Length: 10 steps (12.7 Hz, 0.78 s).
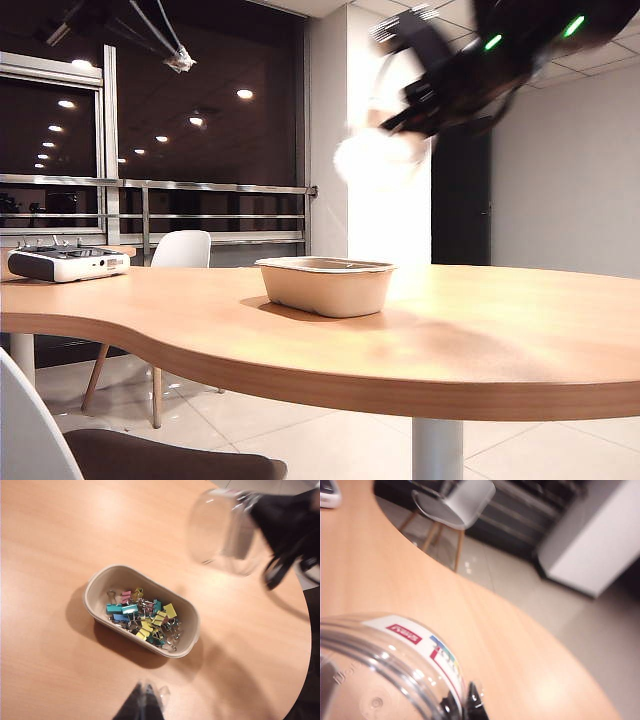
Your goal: Pick up the box filled with clips, pour some clips from it into the rectangular paper box, and then put the clip box back on the table.
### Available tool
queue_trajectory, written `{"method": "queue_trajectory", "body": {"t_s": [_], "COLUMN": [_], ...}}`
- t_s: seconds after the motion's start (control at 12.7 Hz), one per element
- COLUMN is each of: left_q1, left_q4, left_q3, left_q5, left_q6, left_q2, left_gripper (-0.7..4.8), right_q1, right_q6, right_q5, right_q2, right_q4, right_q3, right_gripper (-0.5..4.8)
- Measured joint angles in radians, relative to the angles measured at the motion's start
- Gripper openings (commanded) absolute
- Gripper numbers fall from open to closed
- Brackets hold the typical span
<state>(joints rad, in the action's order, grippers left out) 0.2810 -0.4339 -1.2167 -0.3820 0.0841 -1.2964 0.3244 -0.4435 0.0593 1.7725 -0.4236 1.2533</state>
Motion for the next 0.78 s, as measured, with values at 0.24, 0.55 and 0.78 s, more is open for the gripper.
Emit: {"method": "queue_trajectory", "body": {"t_s": [0.24,0.55,0.78], "left_q1": [0.000,-0.001,0.000], "left_q4": [-0.014,-0.040,-0.042], "left_q3": [0.000,0.000,0.000], "left_q5": [0.000,-0.002,-0.003], "left_q6": [0.000,0.013,0.021], "left_q2": [0.000,0.000,0.000], "left_gripper": [-0.06,-0.06,-0.06], "right_q1": [-0.106,-0.175,-0.178], "right_q6": [0.192,0.296,0.312], "right_q5": [-0.022,-0.048,-0.080], "right_q2": [-0.094,-0.125,-0.094], "right_q4": [0.226,0.803,0.934], "right_q3": [0.000,0.163,0.210], "right_gripper": [-0.03,-0.03,-0.03]}}
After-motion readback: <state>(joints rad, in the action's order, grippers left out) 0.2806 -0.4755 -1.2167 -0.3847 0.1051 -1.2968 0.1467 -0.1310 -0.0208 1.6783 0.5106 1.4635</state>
